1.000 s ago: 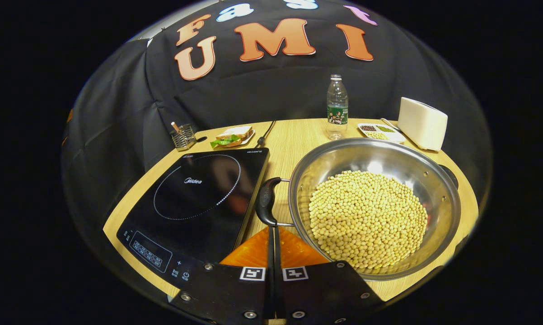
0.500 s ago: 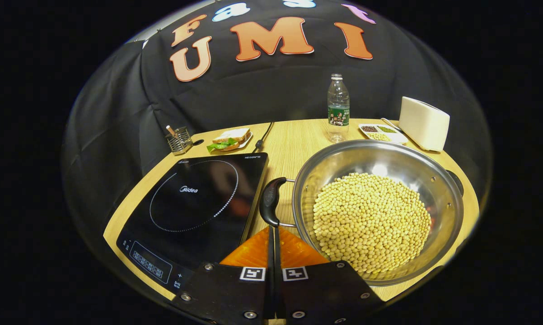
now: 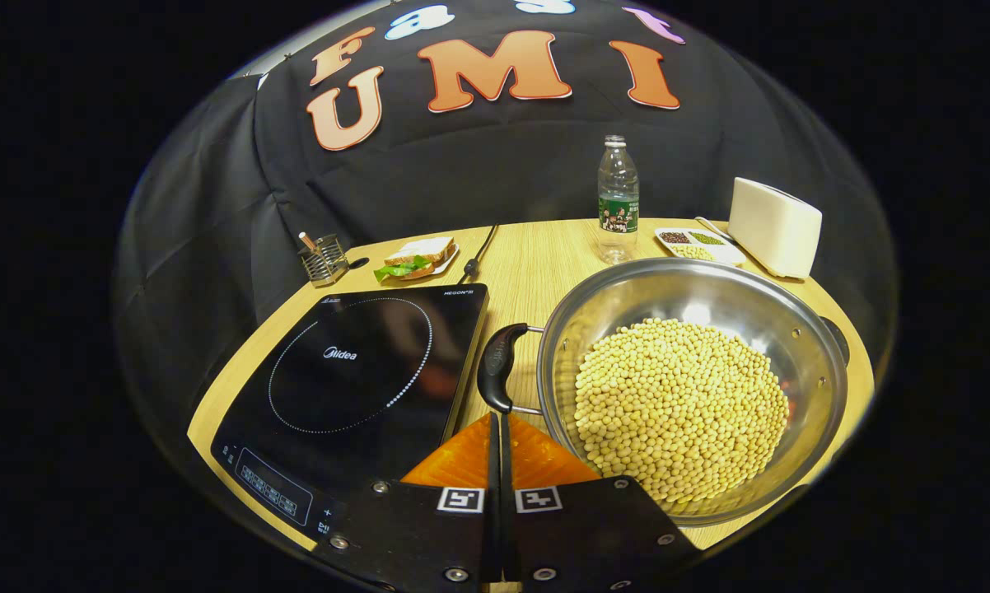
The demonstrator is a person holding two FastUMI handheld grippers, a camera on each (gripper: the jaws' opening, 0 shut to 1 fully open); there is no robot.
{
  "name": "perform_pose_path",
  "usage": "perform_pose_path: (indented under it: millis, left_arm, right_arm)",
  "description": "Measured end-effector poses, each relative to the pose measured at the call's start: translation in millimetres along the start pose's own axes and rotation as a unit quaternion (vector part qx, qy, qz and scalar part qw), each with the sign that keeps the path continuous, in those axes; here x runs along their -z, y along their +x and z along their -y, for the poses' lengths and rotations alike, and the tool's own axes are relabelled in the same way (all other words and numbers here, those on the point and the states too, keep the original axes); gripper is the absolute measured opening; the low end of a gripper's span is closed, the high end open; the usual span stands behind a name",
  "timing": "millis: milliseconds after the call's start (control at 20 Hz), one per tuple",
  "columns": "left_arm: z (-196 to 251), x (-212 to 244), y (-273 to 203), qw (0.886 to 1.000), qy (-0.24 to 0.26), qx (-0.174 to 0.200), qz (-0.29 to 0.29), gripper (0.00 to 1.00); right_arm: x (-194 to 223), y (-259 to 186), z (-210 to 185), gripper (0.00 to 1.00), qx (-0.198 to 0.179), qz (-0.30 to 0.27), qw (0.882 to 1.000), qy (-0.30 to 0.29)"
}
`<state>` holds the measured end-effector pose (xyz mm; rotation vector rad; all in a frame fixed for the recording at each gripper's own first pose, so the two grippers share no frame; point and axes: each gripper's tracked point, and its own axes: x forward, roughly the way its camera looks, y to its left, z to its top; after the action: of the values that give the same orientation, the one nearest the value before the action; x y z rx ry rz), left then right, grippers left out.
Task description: First push the handle of the pot to place it horizontally, then grasp the pot with both hands and set it on the induction cooktop.
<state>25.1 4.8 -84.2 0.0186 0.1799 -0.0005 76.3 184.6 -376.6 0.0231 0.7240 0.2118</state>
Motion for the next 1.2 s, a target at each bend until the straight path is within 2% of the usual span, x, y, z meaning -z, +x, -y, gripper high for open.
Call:
perform_pose_path:
  millis: [200,500,800,1200]
  left_arm:
    - [7,2,2,1.000,0.001,0.009,-0.003,0.97]
    - [50,15,12,0.999,0.003,0.046,-0.016,0.97]
    - [107,38,25,0.995,0.001,0.092,-0.045,0.97]
    - [195,84,46,0.983,0.023,0.153,-0.095,0.97]
  right_arm:
    - [-4,-15,6,0.00,-0.002,0.007,1.000,0.004]
    - [-14,-51,27,0.00,-0.015,0.030,0.999,0.016]
    - [-35,-75,83,0.00,0.018,0.067,0.997,0.030]
    - [-43,-85,165,0.01,0.070,0.078,0.993,0.053]
